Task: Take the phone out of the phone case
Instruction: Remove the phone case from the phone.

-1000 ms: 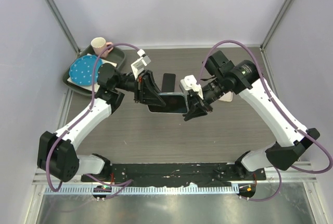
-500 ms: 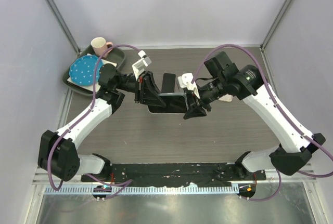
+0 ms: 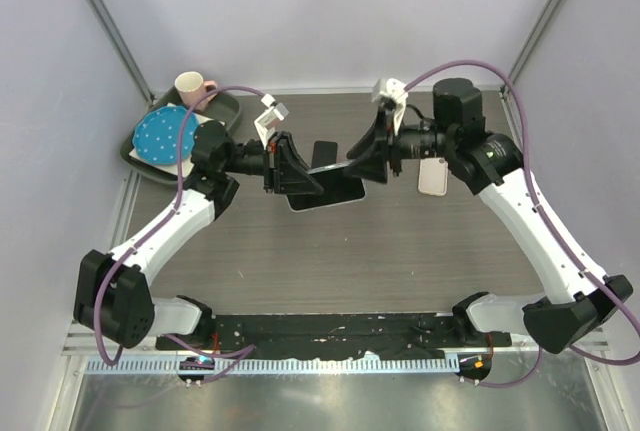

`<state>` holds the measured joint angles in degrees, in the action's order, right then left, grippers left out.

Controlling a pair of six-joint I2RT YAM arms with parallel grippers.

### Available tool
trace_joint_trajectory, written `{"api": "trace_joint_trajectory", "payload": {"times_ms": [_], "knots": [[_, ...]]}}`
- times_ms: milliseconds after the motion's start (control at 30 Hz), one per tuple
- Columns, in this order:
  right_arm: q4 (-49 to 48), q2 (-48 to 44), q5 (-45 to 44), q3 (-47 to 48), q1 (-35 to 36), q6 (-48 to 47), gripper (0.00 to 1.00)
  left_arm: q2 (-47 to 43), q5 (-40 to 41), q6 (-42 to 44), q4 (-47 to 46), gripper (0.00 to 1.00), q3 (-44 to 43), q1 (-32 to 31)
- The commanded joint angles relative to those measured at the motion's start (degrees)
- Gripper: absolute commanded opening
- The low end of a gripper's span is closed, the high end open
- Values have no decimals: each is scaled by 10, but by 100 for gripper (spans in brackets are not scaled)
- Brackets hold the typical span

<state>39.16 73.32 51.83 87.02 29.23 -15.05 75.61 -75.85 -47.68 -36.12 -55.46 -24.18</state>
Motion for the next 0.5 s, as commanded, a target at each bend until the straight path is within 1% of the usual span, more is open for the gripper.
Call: {"api": "trace_joint_trajectory", "payload": {"times_ms": [0, 33, 100, 133, 167, 200, 233, 267, 300, 333, 367, 467], "knots": [[-309, -28, 91, -75, -58, 311, 51, -14, 24, 20, 10, 0, -1, 11], [-382, -23, 103, -89, -69, 342, 51, -15, 22, 22, 8, 0, -3, 12], [-445, -19, 111, -124, -74, 399, 51, -17, 18, 27, 7, 0, -10, 16], [-503, -17, 118, -136, -77, 448, 51, -19, 18, 29, 9, 0, -21, 19], [-543, -18, 120, -169, -78, 488, 51, -20, 16, 39, 12, 0, -26, 21], [-633, -19, 120, -187, -78, 525, 50, -23, 12, 48, 18, 0, -33, 26], [-681, -19, 120, -203, -79, 604, 50, -26, 11, 58, 30, 0, -46, 26], [-718, -19, 118, -229, -79, 634, 49, -28, 11, 76, 59, 0, -51, 28], [-774, -19, 115, -239, -79, 658, 49, -28, 11, 80, 65, 0, -54, 27], [-795, -19, 112, -246, -79, 697, 47, -28, 11, 83, 65, 0, -56, 28], [-809, -18, 107, -257, -79, 704, 45, -28, 11, 85, 66, 0, -56, 27], [-827, -19, 111, -268, -79, 717, 35, -31, 12, 102, 84, 0, -60, 28]]}}
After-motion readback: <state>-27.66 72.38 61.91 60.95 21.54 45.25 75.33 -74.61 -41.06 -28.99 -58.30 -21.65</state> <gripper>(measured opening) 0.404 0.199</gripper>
